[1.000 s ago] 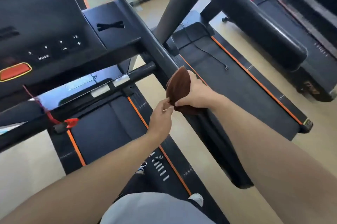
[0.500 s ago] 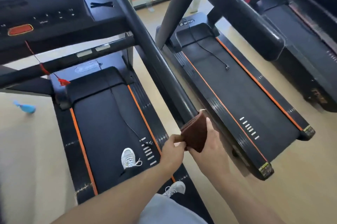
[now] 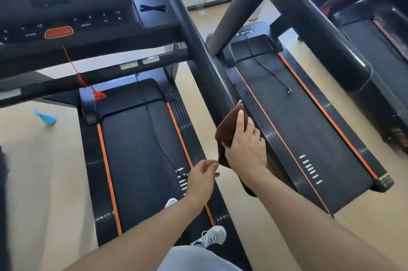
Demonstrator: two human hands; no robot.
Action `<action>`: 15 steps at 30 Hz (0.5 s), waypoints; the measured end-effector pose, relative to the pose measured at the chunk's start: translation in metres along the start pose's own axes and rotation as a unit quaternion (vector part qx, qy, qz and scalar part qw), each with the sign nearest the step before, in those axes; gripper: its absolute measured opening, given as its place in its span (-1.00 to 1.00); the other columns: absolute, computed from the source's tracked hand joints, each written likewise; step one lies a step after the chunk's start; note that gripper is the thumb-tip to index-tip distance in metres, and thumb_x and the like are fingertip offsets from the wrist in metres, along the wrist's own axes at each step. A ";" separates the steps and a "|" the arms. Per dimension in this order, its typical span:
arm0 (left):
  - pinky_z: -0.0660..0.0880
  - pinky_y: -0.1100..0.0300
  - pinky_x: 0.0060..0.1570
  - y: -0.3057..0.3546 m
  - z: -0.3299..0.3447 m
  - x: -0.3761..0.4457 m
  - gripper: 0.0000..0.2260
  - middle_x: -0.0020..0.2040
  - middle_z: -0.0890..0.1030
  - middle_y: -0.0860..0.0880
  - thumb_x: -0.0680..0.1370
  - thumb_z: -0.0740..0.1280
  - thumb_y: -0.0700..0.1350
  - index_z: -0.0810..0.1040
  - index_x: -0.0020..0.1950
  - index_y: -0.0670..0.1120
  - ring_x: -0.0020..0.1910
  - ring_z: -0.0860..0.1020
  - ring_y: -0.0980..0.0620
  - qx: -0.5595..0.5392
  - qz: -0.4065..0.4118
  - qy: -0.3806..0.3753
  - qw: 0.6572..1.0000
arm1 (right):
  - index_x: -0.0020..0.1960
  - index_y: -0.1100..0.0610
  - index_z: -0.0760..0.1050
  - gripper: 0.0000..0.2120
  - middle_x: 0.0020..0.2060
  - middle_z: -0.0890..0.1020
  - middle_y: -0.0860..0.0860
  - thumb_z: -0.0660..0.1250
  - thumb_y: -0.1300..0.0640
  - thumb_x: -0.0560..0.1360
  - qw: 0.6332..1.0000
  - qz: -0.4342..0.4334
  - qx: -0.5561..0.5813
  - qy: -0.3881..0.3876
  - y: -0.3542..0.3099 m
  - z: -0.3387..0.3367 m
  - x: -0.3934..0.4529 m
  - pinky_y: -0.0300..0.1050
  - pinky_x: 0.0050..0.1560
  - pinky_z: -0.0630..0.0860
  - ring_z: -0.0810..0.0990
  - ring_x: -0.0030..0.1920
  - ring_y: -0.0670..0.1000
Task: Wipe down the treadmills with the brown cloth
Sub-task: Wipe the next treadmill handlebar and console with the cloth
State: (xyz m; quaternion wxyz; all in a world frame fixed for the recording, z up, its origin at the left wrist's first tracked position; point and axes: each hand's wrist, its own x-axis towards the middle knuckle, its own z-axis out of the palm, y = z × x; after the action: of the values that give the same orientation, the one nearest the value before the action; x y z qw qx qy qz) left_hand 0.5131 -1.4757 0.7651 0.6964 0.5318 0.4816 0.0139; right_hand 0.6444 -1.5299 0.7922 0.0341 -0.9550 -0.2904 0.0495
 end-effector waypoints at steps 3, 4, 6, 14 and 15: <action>0.60 0.05 0.17 0.011 -0.013 0.012 -0.87 0.07 0.69 0.04 0.66 0.30 -0.06 0.64 0.12 0.01 -0.04 0.69 0.16 0.004 0.015 0.007 1.000 | 0.68 0.10 -0.17 -0.05 0.62 0.13 0.24 0.39 -0.07 0.57 0.998 -0.050 -0.048 0.010 -0.022 0.004 0.033 0.25 0.45 0.34 0.25 0.55 0.32; 0.60 0.04 0.17 0.014 -0.018 0.015 -0.87 0.08 0.68 0.04 0.67 0.30 -0.06 0.64 0.12 0.03 -0.03 0.68 0.16 0.009 0.021 0.006 1.000 | 0.69 0.09 -0.17 -0.05 0.63 0.09 0.24 0.40 -0.03 0.56 0.996 -0.062 -0.062 0.007 -0.030 0.005 0.044 0.27 0.47 0.32 0.20 0.57 0.34; 0.60 0.07 0.16 0.019 -0.029 0.019 -0.87 0.08 0.68 0.05 0.67 0.29 -0.06 0.63 0.13 0.04 0.00 0.68 0.15 0.014 0.029 0.000 0.999 | 0.69 0.05 -0.17 -0.06 0.65 0.02 0.22 0.39 0.02 0.56 0.993 -0.086 -0.085 -0.003 -0.044 0.003 0.066 0.31 0.52 0.24 0.09 0.60 0.36; 0.60 0.06 0.17 0.022 -0.085 0.032 -0.87 0.00 0.70 0.12 0.67 0.29 -0.06 0.64 0.07 0.07 -0.03 0.67 0.19 0.059 0.040 0.007 0.997 | 0.67 -0.15 -0.12 -0.09 0.66 -0.20 0.02 0.40 0.06 0.53 0.988 -0.125 -0.065 -0.056 -0.060 -0.010 0.114 0.41 0.56 0.11 -0.14 0.64 0.31; 0.60 0.06 0.17 0.022 -0.088 0.035 -0.87 0.00 0.70 0.11 0.67 0.29 -0.06 0.64 0.07 0.06 -0.04 0.67 0.20 0.062 0.036 0.008 0.997 | 0.67 -0.15 -0.13 -0.09 0.67 -0.18 0.02 0.40 0.04 0.54 0.990 -0.119 -0.053 -0.059 -0.059 -0.011 0.113 0.40 0.54 0.17 -0.11 0.64 0.31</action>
State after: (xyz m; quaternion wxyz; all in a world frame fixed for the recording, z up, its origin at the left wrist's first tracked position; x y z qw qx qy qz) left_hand 0.4819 -1.3835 0.7617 0.6577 0.5907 0.4673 0.0132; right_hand 0.7068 -1.4186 0.8001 -0.0281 -0.9096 -0.4056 0.0857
